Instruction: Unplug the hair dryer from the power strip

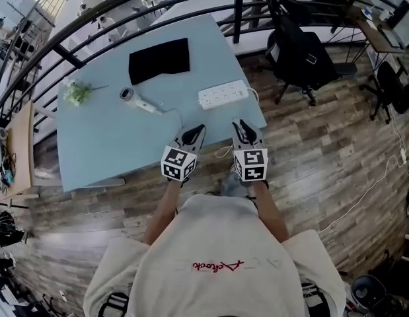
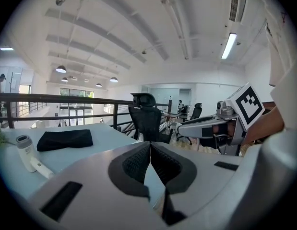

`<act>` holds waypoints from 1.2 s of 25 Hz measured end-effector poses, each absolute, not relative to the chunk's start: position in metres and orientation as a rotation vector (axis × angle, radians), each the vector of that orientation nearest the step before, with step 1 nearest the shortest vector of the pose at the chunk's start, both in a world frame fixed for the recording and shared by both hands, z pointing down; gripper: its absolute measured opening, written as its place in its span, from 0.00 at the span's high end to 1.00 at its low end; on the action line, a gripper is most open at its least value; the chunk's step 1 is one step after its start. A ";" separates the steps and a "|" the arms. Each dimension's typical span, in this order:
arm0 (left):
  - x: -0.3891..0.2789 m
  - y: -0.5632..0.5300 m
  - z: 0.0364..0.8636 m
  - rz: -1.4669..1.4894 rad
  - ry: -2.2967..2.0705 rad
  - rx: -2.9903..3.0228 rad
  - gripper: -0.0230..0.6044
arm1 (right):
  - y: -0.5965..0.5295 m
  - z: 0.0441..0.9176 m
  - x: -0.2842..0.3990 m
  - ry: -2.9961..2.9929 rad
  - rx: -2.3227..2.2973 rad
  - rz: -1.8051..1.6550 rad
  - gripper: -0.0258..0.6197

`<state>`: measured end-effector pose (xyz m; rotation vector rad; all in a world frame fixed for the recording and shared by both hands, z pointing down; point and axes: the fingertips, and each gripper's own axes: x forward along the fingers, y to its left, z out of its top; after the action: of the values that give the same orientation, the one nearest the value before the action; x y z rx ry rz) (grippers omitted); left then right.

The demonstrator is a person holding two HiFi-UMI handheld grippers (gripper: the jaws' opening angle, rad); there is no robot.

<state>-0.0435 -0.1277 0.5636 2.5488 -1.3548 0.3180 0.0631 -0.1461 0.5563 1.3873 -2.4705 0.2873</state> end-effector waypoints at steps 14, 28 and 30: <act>-0.032 -0.029 0.540 0.240 -1.346 2.602 0.95 | -0.043 0.527 0.069 -2.485 1.452 0.215 0.79; -0.043 0.011 0.533 0.199 -1.376 2.583 0.95 | -0.002 0.509 0.062 -2.494 1.453 0.185 0.79; -0.042 0.012 0.530 0.197 -1.380 2.584 0.95 | -0.003 0.506 0.064 -2.498 1.458 0.180 0.79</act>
<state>-0.0423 0.0117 0.5305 2.5841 -1.3804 0.1969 0.0639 -0.0030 0.5062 1.4576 -2.4983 0.1803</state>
